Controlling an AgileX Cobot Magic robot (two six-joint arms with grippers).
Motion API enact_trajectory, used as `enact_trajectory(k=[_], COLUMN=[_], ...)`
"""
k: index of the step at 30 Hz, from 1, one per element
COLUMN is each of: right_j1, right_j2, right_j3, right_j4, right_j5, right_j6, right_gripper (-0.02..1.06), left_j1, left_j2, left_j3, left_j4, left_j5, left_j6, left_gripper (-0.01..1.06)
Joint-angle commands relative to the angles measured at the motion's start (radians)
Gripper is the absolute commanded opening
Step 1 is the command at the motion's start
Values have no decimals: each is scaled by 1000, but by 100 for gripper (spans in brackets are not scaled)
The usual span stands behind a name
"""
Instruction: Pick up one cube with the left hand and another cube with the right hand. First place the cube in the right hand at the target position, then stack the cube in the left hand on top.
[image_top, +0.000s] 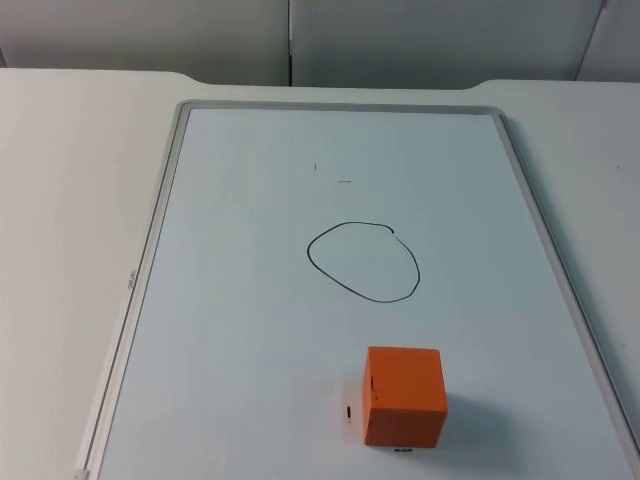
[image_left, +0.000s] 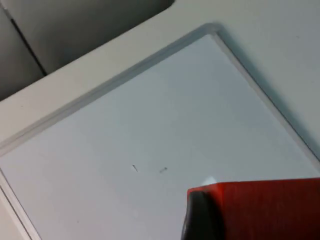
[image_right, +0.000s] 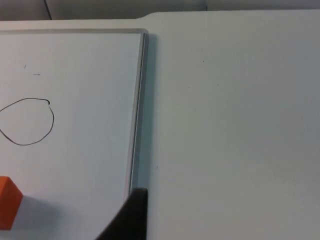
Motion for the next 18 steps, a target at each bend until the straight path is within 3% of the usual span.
enact_trajectory(k=[1, 5, 7, 8, 9, 13, 14, 17, 18], right_j1=[-9, -9, -9, -9, -9, -9, -9, -9, -9], right_j2=[-4, -4, -4, -4, -4, -4, -4, -4, -4], right_j3=[7, 7, 7, 7, 7, 7, 7, 7, 7], right_j4=[-4, -4, -4, -4, -4, -4, -4, -4, -4], right_j5=[-9, -9, -9, -9, -9, -9, -9, -9, -9], right_j6=[2, 2, 2, 2, 2, 2, 2, 2, 2], right_gripper=[104, 104, 104, 104, 104, 104, 104, 104, 104], left_j1=[-9, -9, -9, -9, -9, -9, -9, -9, -9], left_j2=[-50, -151, -232, -309, -309, -524, -524, -679, -679], left_j3=[50, 198, 329, 459, 459, 830, 830, 1103, 1103], left_j4=[-44, -44, -44, -46, -46, -55, -55, -70, -70], left_j5=[4, -28, -96, -180, -180, -393, -393, -530, -530], left_j6=[37, 78, 86, 86, 86, 86, 86, 76, 76], left_gripper=[19, 19, 19, 19, 19, 19, 19, 19, 19])
